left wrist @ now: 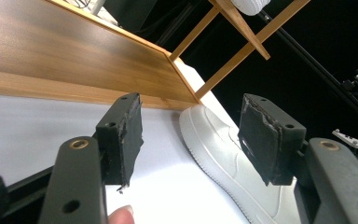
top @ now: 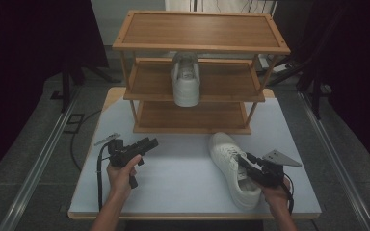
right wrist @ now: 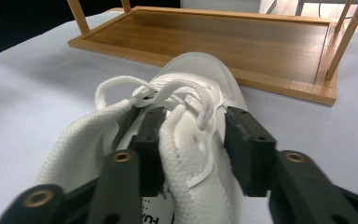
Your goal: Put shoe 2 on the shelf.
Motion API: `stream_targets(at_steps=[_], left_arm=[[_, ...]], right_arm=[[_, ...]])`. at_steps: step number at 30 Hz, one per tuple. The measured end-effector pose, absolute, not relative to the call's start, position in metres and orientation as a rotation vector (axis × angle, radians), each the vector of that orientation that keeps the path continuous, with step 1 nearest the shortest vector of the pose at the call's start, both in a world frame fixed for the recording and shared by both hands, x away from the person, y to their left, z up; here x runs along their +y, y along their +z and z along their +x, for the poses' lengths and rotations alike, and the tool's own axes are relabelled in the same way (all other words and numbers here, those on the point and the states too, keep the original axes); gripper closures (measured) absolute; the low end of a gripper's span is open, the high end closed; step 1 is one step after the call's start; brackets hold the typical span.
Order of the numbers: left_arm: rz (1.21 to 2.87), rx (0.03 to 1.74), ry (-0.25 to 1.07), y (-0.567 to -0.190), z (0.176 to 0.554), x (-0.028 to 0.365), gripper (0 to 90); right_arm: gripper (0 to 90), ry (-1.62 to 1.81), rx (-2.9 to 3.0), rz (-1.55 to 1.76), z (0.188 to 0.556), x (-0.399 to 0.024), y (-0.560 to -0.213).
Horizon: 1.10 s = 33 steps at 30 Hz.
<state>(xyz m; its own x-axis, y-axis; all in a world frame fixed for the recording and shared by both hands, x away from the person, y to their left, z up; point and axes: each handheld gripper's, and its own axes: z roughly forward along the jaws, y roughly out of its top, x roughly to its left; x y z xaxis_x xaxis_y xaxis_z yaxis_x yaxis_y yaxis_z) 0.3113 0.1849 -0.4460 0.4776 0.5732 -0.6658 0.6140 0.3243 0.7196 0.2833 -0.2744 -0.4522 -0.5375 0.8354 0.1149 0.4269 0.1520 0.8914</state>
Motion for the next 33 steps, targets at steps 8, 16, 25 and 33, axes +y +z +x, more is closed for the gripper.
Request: stream_targets(at_steps=[8,16,25,33], left_arm=[[1.335,1.173,-0.034,-0.447,0.310,0.185,39.1],[1.313,1.180,-0.040,-0.447,0.310,0.191,39.2],[1.296,1.185,-0.054,-0.447,0.310,0.195,39.2],[1.291,1.196,-0.058,-0.448,0.310,0.197,39.2]], right_arm=[[80.5,1.310,1.997,1.224,0.282,-0.275,-0.451],[83.0,1.364,1.938,1.274,0.280,-0.275,-0.451],[83.3,1.556,1.800,1.354,0.273,-0.285,-0.442],[83.3,1.697,1.707,1.316,0.262,-0.279,-0.419]])
